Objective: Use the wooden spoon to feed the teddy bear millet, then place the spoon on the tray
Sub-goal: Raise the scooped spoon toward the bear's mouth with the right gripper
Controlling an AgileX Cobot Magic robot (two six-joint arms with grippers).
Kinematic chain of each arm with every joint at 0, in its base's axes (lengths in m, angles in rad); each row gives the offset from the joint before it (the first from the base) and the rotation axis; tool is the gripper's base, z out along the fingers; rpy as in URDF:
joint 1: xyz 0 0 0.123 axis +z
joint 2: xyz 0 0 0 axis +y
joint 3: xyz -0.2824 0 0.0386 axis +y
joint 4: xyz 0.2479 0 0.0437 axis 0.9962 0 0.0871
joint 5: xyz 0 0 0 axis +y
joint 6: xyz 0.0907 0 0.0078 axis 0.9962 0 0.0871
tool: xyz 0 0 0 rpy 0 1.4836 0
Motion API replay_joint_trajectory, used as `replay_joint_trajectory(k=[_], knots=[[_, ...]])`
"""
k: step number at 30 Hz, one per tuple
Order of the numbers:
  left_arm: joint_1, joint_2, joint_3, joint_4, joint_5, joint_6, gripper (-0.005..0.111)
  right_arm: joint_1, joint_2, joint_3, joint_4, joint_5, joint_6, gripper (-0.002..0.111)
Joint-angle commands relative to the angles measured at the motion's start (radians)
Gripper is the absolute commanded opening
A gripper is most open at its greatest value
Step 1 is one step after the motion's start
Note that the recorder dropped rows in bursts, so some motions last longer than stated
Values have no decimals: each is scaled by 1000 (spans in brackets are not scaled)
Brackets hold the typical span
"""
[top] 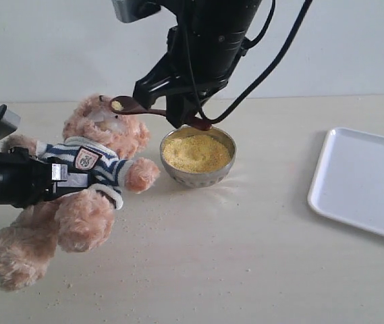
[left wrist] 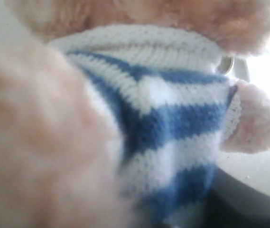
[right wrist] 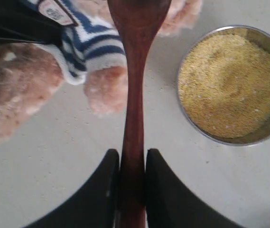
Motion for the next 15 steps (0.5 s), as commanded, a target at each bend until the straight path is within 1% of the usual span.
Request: replay_joint_trajectory(k=[1, 6, 8, 11, 15], knots=[[2, -3, -5, -14, 20, -3, 5, 2, -13, -3, 58, -33, -17, 0], [2, -3, -5, -14, 20, -3, 5, 31, -13, -3, 46, -58, -26, 0], [2, -3, -5, -14, 24, -3, 5, 50, -8, -3, 20, -97, -40, 0], [2, -3, -5, -14, 26, -3, 5, 83, 4, -3, -82, -152, -36, 0], [2, -3, -5, -14, 25, -3, 5, 115, 25, -3, -210, -148, -35, 0]])
